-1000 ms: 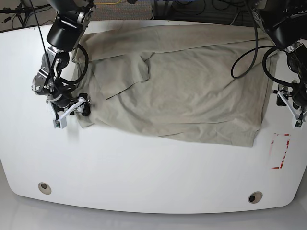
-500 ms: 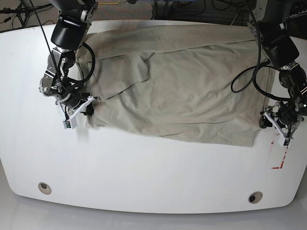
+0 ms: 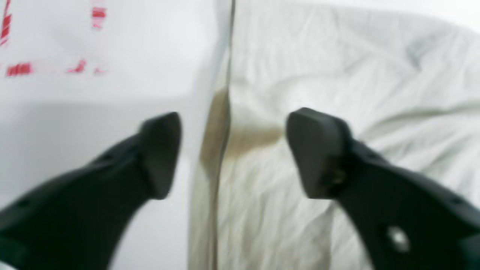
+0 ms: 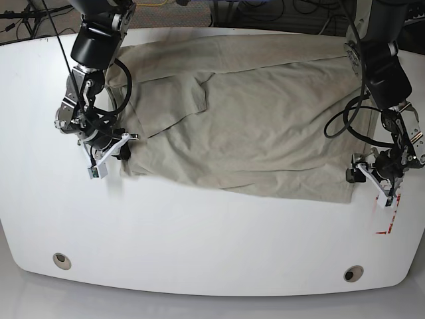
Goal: Fold the T-shirt properly
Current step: 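Move both grippers to the shirt's hem corners and grasp them, then lift the hem corners with both grippers up off the table, then swing the held shirt edge with both grippers back across the table, then open both grippers and release the shirt edge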
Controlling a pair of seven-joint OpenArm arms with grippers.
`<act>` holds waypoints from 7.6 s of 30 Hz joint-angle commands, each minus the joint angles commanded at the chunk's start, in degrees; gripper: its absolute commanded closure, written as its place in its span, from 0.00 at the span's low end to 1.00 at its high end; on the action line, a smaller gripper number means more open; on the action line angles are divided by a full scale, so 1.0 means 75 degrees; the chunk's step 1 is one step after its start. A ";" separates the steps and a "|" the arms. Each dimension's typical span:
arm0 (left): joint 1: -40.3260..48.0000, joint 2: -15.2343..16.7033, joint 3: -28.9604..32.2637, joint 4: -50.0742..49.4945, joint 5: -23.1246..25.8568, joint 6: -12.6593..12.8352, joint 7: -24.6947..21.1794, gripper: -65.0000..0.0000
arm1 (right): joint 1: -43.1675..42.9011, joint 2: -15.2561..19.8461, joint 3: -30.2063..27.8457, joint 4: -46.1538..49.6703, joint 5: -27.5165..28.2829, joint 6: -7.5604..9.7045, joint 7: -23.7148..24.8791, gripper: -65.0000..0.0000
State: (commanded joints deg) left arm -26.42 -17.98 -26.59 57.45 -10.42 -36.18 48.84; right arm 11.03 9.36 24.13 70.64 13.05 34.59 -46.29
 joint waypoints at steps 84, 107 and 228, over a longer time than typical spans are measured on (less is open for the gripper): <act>-0.3200 0.0293 0.0188 0.5240 -0.0023 -0.0281 0.2544 1.00 | 0.5322 0.1524 -0.1946 0.2086 -0.0035 -0.0012 -0.1758 0.96; -0.5919 0.0059 0.0211 0.3610 -0.0035 -0.0328 0.2544 1.00 | 0.8967 0.2333 -0.3470 0.1172 0.0012 0.0023 -0.2251 0.96; 0.6060 -0.1032 -0.2649 0.7056 -0.1793 -0.0510 0.3727 0.43 | -0.4290 -0.0258 0.1313 0.6048 0.1594 0.0721 -0.2532 0.35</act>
State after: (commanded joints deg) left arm 19.03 -25.71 -46.46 110.37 -23.87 -40.00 76.79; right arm -21.14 7.43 33.98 116.00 25.01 40.00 -65.27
